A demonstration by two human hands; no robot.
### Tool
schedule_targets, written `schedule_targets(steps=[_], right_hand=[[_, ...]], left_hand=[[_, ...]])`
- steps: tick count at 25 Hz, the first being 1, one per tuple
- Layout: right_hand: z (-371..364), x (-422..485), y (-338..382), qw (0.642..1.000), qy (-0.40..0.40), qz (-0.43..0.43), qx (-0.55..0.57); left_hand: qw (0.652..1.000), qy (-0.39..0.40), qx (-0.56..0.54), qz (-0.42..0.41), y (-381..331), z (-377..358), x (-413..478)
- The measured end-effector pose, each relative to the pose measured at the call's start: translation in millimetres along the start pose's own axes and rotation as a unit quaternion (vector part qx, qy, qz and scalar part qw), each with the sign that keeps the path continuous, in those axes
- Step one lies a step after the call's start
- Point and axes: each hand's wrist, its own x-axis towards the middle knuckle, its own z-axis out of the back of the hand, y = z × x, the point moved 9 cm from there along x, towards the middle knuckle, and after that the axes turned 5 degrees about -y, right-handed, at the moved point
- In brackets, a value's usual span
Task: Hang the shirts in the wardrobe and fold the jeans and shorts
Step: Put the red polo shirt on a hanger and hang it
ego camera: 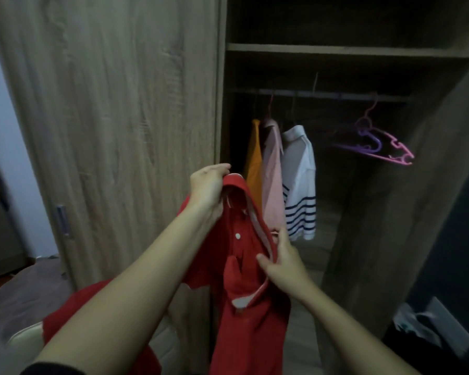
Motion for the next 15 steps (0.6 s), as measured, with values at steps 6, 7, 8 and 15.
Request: schedule_targets(steps=[6, 7, 8, 15], right_hand=[[71, 25, -39, 0.996, -0.026, -0.081, -0.026], [76, 28, -27, 0.998, -0.025, -0.064, 0.004], [80, 31, -14, 0.998, -0.025, -0.040, 0.040], [128, 44, 46, 0.989, -0.074, 0.095, 0.081]], left_hand=[[0.991, -0.088, -0.086, 0.043, 12, 57, 22], [0.991, -0.080, -0.099, 0.044, 18, 59, 22], [0.992, -0.054, -0.108, 0.034, 23, 58, 22], [0.929, 0.020, 0.272, -0.249, -11, 44, 20]])
